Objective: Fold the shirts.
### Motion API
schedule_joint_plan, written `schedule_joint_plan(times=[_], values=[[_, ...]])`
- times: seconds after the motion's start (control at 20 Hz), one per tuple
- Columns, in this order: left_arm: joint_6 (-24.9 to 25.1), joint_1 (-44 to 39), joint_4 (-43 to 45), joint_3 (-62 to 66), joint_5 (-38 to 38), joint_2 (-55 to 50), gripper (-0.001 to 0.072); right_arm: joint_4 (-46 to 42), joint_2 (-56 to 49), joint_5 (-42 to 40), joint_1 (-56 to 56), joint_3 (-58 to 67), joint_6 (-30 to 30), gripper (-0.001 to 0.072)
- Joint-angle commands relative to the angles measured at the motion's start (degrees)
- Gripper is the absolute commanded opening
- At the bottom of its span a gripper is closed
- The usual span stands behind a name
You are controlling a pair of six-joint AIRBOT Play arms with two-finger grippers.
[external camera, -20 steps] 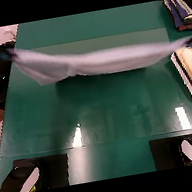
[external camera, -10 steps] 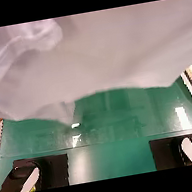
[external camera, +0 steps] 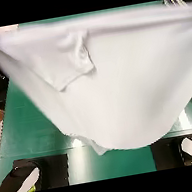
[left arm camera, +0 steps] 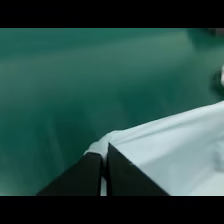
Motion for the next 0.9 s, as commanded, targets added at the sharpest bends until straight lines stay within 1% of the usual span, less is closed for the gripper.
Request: schedule_joint_plan(times=[0.0,0.05,0.15,0.25,0.35,0.5,0.6,0.7,0.8,0.85], values=[[2.45,0.07,0.04,-9.79,0.74,-8.79,0.0021,-7.72,-8.92,1.70,7.67,-10.67,1.20,0.0014],[2.78,0.07,0.00,-9.94,1.79,-12.81,0.0021,-9.99,-12.11,0.04,10.19,-12.66,1.18,0.0014],[2.78,0.07,-0.20,-9.94,5.92,-20.15,0.0021,-11.17,-19.74,-3.28,13.92,-14.12,1.18,0.0014],[3.78,0.07,-0.13,-9.90,13.20,-26.64,0.0021,-11.08,-27.96,-7.10,16.24,-11.19,1.18,0.0014],[4.87,0.07,-0.17,-9.90,21.57,-31.45,0.0021,-10.71,-34.91,-11.02,17.46,-5.60,1.16,0.0014],[5.29,0.20,-0.17,-9.90,33.11,-34.32,0.0021,-10.71,-42.27,-16.22,18.05,4.17,1.11,0.0014],[5.42,0.61,-0.13,-9.86,37.22,-34.38,0.0021,-10.71,-45.03,-16.46,18.08,9.38,0.94,0.0014],[5.81,1.55,-0.04,-8.94,34.67,-34.38,0.0022,-10.82,-45.22,-16.04,18.03,10.99,-0.24,0.0014],[5.81,2.58,0.07,-7.78,28.17,-34.38,0.0022,-11.04,-44.54,-13.42,18.05,10.95,-1.84,0.0014],[6.12,2.91,0.15,-7.52,23.58,-34.32,0.0022,-11.32,-44.30,-11.43,18.10,10.93,-2.32,0.0014]])
